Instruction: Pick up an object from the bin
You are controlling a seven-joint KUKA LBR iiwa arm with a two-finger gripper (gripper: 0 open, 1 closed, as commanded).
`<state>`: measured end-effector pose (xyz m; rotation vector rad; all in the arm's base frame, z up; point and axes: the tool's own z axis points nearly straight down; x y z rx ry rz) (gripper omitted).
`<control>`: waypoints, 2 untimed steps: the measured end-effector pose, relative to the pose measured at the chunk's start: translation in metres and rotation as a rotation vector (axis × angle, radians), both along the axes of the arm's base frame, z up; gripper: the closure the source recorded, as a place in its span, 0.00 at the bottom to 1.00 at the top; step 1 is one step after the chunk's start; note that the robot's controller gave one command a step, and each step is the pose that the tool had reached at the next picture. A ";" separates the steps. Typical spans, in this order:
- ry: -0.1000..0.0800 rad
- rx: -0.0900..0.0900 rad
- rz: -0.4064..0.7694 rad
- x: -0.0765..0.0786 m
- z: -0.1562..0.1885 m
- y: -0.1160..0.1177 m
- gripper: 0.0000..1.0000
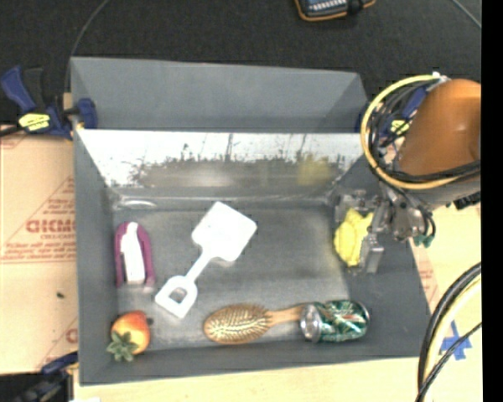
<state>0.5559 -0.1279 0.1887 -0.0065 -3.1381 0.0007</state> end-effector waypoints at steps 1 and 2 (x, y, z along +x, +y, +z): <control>-0.008 -0.001 0.005 0.002 0.004 0.001 0.00; -0.011 -0.001 0.158 -0.067 -0.106 0.011 0.00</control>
Offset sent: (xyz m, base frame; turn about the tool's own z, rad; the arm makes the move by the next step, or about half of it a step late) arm -0.0750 0.0115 -0.1187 -0.1736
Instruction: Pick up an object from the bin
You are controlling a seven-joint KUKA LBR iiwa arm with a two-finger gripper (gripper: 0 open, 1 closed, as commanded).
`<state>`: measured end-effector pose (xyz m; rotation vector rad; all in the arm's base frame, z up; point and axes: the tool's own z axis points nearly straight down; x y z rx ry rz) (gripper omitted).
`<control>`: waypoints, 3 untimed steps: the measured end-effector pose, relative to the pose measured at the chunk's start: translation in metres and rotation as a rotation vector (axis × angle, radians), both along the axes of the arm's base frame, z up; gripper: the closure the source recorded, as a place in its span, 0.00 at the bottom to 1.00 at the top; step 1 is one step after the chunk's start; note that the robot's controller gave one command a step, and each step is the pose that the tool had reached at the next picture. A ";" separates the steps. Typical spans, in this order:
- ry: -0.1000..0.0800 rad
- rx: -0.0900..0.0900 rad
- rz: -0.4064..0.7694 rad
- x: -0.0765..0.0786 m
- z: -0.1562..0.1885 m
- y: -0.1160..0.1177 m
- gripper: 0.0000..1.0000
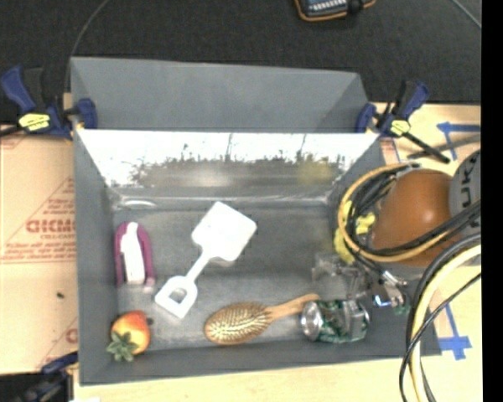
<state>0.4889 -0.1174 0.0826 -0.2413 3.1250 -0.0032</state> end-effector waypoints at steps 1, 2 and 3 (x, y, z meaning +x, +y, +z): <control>-0.024 0.000 -0.026 -0.009 -0.008 -0.006 0.00; -0.016 0.006 -0.227 -0.011 -0.011 0.073 0.00; -0.031 -0.004 -0.171 -0.015 0.018 0.042 0.00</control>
Offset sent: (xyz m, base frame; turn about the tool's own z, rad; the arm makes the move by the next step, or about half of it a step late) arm -0.0126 0.0725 -0.0126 0.2305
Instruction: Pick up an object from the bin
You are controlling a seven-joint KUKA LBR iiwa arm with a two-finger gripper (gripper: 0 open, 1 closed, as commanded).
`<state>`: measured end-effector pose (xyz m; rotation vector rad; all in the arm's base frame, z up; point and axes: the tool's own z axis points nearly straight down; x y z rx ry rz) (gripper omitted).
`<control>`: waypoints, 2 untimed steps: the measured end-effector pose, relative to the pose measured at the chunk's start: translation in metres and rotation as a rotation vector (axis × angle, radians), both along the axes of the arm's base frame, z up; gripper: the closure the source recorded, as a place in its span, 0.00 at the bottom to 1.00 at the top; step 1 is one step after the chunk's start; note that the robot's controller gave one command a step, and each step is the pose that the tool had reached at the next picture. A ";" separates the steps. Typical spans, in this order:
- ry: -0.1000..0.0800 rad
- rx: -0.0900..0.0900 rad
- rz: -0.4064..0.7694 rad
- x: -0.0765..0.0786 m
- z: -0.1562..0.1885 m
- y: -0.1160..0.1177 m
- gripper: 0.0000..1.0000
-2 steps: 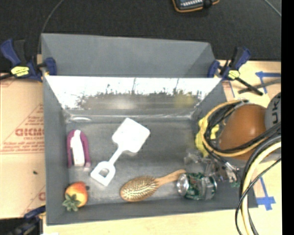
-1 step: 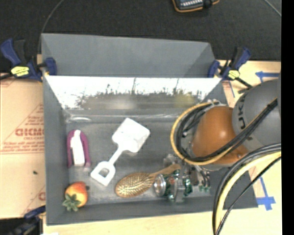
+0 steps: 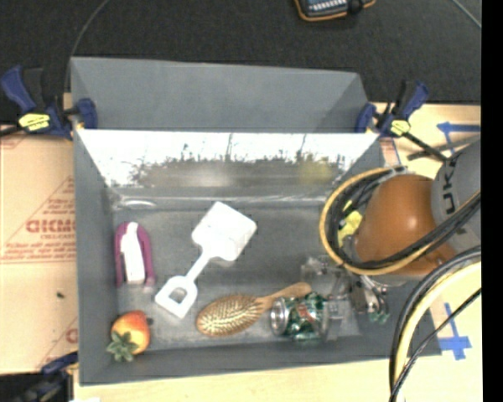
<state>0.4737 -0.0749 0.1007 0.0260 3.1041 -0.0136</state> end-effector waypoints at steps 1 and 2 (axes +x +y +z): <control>0.011 0.011 -0.038 0.004 -0.022 0.026 1.00; 0.011 0.011 -0.037 0.004 -0.022 0.026 1.00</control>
Offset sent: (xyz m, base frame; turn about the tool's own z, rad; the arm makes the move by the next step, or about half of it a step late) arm 0.0000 0.0000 0.0000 0.0000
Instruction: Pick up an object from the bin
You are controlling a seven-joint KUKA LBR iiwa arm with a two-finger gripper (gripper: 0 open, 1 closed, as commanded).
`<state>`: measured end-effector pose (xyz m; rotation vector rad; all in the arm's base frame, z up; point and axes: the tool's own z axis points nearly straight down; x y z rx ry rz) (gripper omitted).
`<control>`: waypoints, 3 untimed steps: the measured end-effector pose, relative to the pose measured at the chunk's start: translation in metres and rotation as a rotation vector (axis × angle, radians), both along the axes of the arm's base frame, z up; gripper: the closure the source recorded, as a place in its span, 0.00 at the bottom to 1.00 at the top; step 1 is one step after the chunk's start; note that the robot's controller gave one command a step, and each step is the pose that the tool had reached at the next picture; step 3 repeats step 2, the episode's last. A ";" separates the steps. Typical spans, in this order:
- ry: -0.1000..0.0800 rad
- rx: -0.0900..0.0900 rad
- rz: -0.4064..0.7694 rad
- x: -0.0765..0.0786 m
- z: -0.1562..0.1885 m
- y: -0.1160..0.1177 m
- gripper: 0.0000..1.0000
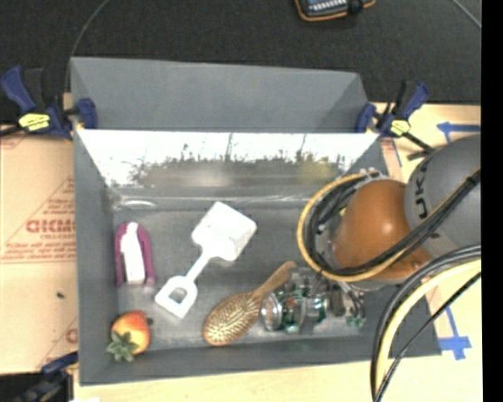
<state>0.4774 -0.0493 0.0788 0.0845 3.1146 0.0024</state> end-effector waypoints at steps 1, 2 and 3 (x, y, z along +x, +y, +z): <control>0.008 0.000 0.003 -0.003 0.033 0.000 1.00; 0.006 0.000 0.005 -0.002 0.079 -0.001 1.00; 0.006 0.000 0.005 -0.002 0.079 -0.001 1.00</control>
Offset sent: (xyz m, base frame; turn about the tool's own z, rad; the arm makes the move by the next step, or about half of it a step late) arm -0.0020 -0.0002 0.1124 -0.0013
